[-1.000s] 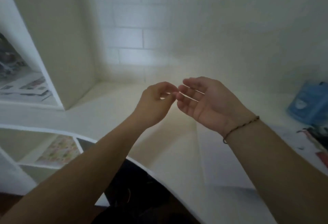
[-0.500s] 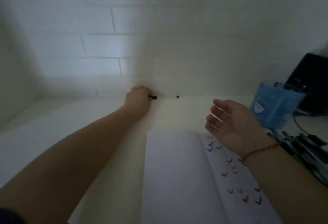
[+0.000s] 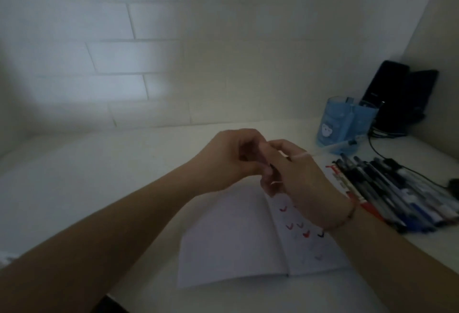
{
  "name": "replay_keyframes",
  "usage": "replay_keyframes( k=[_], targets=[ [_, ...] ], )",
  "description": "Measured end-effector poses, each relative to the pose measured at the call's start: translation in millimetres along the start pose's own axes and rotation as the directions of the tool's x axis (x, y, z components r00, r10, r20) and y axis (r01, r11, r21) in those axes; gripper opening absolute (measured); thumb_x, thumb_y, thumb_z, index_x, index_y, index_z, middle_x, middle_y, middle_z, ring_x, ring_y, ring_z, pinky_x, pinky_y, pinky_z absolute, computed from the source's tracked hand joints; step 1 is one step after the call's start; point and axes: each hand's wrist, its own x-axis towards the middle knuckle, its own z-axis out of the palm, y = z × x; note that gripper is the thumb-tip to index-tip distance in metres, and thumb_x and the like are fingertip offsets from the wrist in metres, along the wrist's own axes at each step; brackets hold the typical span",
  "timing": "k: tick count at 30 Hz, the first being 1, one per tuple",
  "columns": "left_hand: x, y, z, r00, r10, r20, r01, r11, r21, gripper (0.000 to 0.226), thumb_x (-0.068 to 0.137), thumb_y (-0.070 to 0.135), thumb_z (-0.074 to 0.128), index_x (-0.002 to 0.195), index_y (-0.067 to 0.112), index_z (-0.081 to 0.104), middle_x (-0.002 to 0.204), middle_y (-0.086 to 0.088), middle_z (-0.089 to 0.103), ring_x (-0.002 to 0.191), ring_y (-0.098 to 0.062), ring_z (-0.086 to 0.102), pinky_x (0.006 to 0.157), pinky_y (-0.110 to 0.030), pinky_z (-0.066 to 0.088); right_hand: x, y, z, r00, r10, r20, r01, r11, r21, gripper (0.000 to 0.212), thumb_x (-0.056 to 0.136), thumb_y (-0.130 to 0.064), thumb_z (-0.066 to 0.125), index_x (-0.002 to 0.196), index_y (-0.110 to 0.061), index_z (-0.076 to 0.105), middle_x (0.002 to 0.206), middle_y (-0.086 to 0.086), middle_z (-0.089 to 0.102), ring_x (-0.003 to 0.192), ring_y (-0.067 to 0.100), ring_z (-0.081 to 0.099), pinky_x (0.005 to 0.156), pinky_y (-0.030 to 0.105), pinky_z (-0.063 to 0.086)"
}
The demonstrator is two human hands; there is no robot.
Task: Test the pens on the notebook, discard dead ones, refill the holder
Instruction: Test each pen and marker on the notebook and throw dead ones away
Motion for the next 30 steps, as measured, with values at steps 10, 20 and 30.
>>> replay_keyframes(
  k=[10, 20, 30],
  targets=[
    [6, -1, 44, 0.992, -0.028, 0.124, -0.018, 0.936, 0.352, 0.031, 0.086, 0.051, 0.061, 0.111, 0.032, 0.059, 0.098, 0.014, 0.061, 0.084, -0.005, 0.060, 0.079, -0.028, 0.052, -95, 9, -74, 0.985, -0.095, 0.145, 0.157, 0.845, -0.512, 0.024, 0.077, -0.037, 0.063, 0.059, -0.020, 0.064, 0.044, -0.001, 0.054, 0.037, 0.003, 0.044, 0.042, 0.014, 0.036],
    [2, -33, 55, 0.983, 0.122, 0.135, -0.165, 0.908, 0.384, 0.030, 0.083, 0.042, 0.062, 0.108, 0.027, 0.066, 0.094, 0.018, 0.055, 0.092, -0.003, 0.050, 0.085, -0.006, 0.034, -89, 31, -90, 0.964, -0.193, 0.184, 0.267, 0.718, -0.643, 0.034, 0.075, -0.032, 0.075, 0.057, -0.017, 0.050, 0.047, -0.005, 0.046, 0.042, 0.004, 0.038, 0.042, 0.016, 0.032],
    [0, -33, 55, 0.981, 0.128, 0.149, -0.176, 0.908, 0.381, 0.029, 0.083, 0.042, 0.061, 0.107, 0.026, 0.066, 0.095, 0.016, 0.057, 0.091, -0.003, 0.049, 0.086, -0.006, 0.032, -87, 32, -87, 0.954, -0.243, 0.177, 0.294, 0.629, -0.720, 0.043, 0.077, -0.011, 0.072, 0.052, -0.019, 0.038, 0.047, -0.004, 0.040, 0.040, 0.004, 0.032, 0.040, 0.008, 0.024]
  ],
)
